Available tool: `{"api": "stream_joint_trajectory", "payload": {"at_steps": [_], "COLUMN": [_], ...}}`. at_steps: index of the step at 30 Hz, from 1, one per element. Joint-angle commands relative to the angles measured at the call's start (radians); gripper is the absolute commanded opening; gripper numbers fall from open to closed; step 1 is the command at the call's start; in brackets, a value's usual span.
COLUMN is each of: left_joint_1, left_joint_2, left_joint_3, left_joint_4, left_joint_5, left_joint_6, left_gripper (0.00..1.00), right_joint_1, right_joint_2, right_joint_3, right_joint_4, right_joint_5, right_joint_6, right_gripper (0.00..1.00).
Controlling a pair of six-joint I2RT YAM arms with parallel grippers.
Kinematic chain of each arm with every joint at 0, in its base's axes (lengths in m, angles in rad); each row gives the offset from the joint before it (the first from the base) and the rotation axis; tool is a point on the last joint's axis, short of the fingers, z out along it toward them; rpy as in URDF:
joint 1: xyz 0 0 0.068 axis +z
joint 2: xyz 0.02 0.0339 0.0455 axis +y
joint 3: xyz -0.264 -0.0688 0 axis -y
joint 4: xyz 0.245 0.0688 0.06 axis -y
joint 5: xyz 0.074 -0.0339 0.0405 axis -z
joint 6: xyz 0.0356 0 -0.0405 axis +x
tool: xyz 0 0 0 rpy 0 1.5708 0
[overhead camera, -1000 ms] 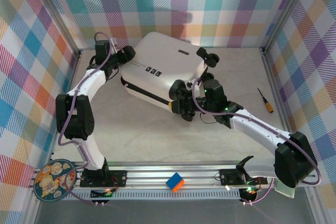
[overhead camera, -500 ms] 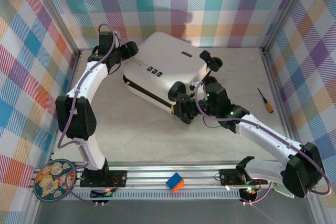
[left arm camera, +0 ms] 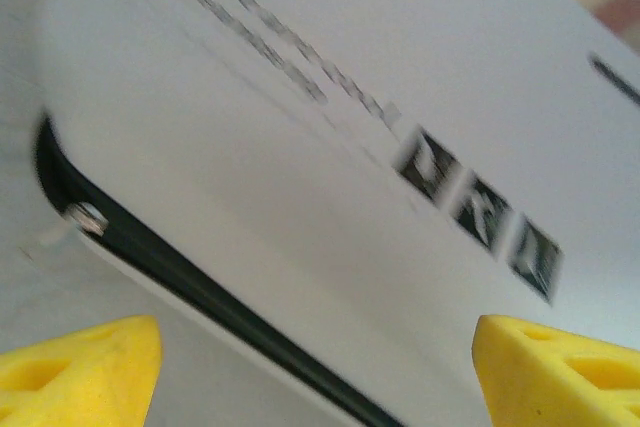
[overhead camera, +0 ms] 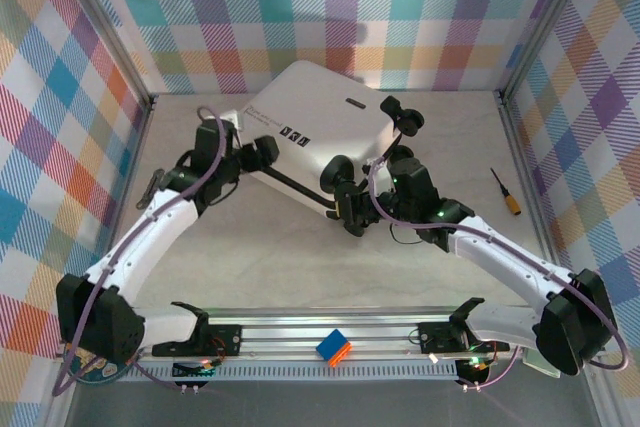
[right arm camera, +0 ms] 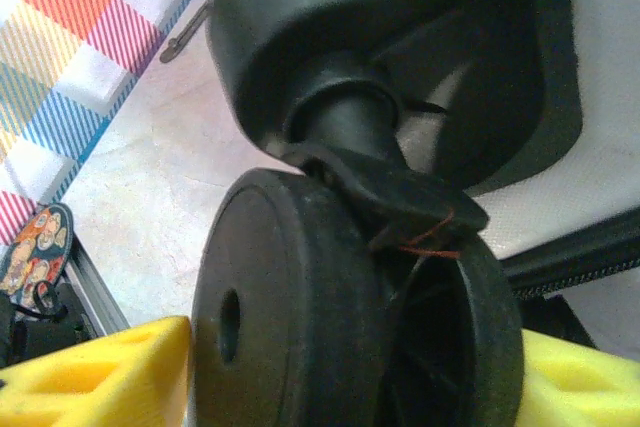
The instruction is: Pack the luggage
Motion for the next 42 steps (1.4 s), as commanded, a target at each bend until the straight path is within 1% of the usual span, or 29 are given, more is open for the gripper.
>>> {"api": "stream_joint_trajectory", "payload": {"at_steps": [1, 3, 5, 8, 9, 10, 12, 16, 19, 23, 26, 29, 32, 34, 38, 42], "left_joint_1": [-0.078, -0.123, -0.156, -0.172, -0.173, -0.175, -0.187, -0.255, -0.326, -0.416, -0.472, -0.524, -0.56, -0.577, -0.606, -0.615], "left_joint_2": [-0.067, -0.099, -0.127, -0.143, -0.142, -0.142, -0.149, -0.163, -0.157, -0.147, -0.107, -0.049, 0.006, 0.039, 0.099, 0.126], "left_joint_3": [-0.041, -0.05, -0.058, -0.059, -0.052, -0.046, -0.047, -0.068, -0.066, -0.097, -0.101, -0.06, -0.026, -0.002, 0.041, 0.049], "left_joint_4": [-0.034, -0.058, -0.073, -0.104, -0.12, -0.135, -0.152, -0.155, -0.167, -0.122, -0.098, -0.114, -0.106, -0.104, -0.121, -0.081], "left_joint_5": [-0.056, -0.093, -0.112, -0.145, -0.153, -0.16, -0.163, -0.175, -0.225, -0.284, -0.33, -0.381, -0.401, -0.417, -0.488, -0.495], "left_joint_6": [-0.03, -0.036, -0.036, -0.025, -0.023, -0.021, -0.025, -0.066, -0.108, -0.195, -0.239, -0.253, -0.27, -0.278, -0.307, -0.315], "left_gripper": [0.81, 0.81, 0.81, 0.81, 0.81, 0.81, 0.81, 0.81, 0.81, 0.81, 0.81, 0.81, 0.82, 0.83, 0.87, 0.9], "right_joint_1": [0.01, 0.022, 0.049, 0.13, 0.149, 0.16, 0.163, 0.158, 0.137, 0.077, 0.002, -0.073, -0.105, -0.115, -0.121, -0.128], "right_joint_2": [0.029, 0.044, 0.071, 0.128, 0.153, 0.177, 0.185, 0.087, -0.03, -0.187, -0.26, -0.285, -0.284, -0.276, -0.254, -0.236], "right_joint_3": [0.048, 0.048, 0.063, 0.108, 0.127, 0.146, 0.149, 0.116, 0.07, -0.017, -0.074, -0.117, -0.145, -0.164, -0.195, -0.228], "right_joint_4": [0.075, 0.103, 0.125, 0.136, 0.135, 0.131, 0.134, 0.076, 0.007, -0.055, -0.073, -0.065, -0.054, -0.032, 0.003, 0.041], "right_joint_5": [-0.082, -0.084, -0.083, -0.061, -0.057, -0.053, -0.032, 0.075, 0.151, 0.207, 0.197, 0.14, 0.118, 0.099, 0.084, 0.069], "right_joint_6": [0.011, 0.022, 0.027, 0.012, 0.01, 0.009, 0.01, -0.033, -0.055, -0.056, -0.047, -0.038, -0.036, -0.031, -0.023, -0.013], "right_gripper": [0.55, 0.46, 0.43, 0.42, 0.43, 0.46, 0.5, 0.67, 0.75, 0.8, 0.81, 0.81, 0.81, 0.82, 0.82, 0.82]}}
